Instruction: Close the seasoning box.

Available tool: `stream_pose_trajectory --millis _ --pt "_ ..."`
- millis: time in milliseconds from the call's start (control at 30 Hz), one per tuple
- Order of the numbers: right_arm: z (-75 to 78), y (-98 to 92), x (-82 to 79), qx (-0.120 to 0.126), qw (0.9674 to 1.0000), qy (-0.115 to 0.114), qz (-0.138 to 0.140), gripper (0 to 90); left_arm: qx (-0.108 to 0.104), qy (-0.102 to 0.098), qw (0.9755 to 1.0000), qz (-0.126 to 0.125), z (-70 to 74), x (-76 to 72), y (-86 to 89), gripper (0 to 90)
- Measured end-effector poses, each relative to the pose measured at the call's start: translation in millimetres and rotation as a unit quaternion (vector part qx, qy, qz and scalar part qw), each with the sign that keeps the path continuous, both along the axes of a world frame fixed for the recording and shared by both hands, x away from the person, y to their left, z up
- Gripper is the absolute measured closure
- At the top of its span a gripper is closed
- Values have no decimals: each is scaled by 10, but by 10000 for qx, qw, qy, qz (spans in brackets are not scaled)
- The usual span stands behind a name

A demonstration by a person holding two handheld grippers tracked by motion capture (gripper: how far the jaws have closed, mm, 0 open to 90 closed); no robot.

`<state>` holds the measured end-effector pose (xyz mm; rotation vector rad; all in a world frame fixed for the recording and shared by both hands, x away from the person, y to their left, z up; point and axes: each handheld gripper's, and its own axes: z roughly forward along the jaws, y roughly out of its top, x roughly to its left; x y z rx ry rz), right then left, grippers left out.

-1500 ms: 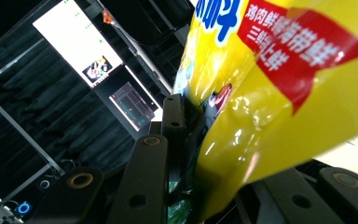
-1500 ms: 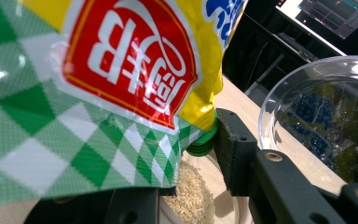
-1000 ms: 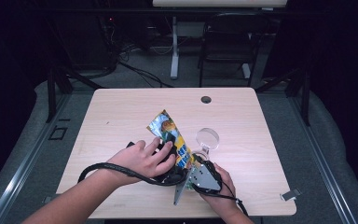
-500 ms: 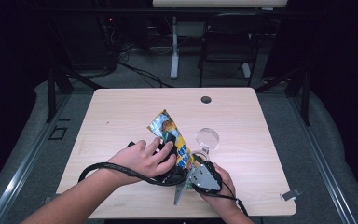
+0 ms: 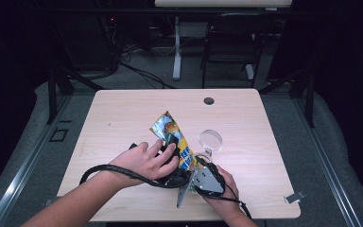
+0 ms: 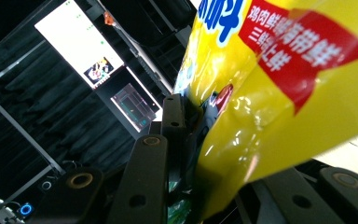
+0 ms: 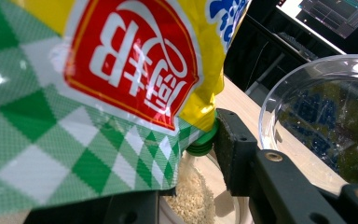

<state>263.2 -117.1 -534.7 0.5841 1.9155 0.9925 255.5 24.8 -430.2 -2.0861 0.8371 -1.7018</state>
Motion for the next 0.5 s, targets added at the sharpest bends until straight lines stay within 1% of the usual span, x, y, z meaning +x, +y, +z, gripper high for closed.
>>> stream_pose_trajectory --millis 100,133,200,233,400,467,500 --pt "1 1 0 5 10000 -1 19 704 -4 -9 10000 1 1 -3 3 792" --pt "0 2 -1 12 10000 -5 12 704 -96 29 9999 -15 -7 3 12 792" --pt "5 -3 -1 -20 10000 9 23 704 -85 25 10000 -7 -6 2 13 792" --pt "6 -2 -2 -23 10000 10 9 705 -115 46 9999 -9 -10 5 17 792" --pt "2 -2 2 -35 10000 26 13 705 -158 68 9998 47 -27 10 41 793" --pt "1 0 3 -37 10000 18 14 705 -200 121 9997 112 -28 10 52 794" --pt "3 0 2 -48 10000 20 10 705 -209 120 9997 102 -28 13 59 794"
